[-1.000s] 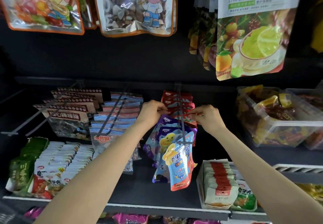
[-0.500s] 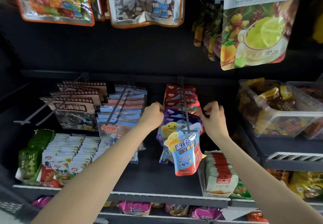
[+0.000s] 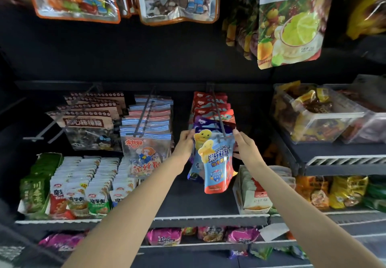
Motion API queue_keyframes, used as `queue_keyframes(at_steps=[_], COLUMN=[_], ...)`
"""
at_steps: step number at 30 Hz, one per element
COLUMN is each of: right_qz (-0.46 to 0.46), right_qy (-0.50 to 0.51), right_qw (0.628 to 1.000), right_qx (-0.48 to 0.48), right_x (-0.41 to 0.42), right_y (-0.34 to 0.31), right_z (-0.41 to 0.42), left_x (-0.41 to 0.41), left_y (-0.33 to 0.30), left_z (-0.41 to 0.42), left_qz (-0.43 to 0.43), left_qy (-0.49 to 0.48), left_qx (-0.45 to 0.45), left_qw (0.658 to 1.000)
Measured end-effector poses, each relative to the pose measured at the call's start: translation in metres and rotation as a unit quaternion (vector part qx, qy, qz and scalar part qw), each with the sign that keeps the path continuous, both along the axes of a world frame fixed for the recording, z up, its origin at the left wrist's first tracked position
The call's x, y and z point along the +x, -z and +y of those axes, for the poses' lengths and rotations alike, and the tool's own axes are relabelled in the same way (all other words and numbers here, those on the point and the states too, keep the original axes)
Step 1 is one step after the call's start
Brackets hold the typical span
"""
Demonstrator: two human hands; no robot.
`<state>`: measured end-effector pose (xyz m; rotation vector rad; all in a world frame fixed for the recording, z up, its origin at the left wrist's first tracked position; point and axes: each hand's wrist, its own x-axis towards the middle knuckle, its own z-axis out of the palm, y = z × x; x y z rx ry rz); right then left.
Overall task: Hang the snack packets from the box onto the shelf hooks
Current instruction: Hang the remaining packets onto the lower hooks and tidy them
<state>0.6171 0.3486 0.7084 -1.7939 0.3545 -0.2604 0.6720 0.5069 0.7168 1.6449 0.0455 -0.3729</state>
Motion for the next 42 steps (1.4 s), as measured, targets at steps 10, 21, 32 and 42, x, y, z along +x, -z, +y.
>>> queue_keyframes(at_steps=[10,21,32,42], right_qz=[-0.017,-0.048,-0.096,-0.075], right_qy=[-0.009,-0.023,0.119,0.072], right_qw=[0.999,0.998,0.972,0.988], right_qx=[-0.035,-0.023,-0.178,-0.118], right_x=[-0.008,-0.022,-0.034,-0.04], right_y=[0.003,0.004,0.0,0.0], right_z=[0.002,0.001,0.01,0.009], left_x=[-0.004,-0.006,-0.049,-0.044], left_y=[0.008,0.018,0.009,0.009], left_z=[-0.003,-0.002,0.01,0.02], left_qz=[0.102,0.072,-0.376,-0.387], left_qy=[0.022,0.03,-0.116,-0.04], left_qx=[-0.046,-0.031,0.093,0.122], left_qw=[0.993,0.997,0.915,0.913])
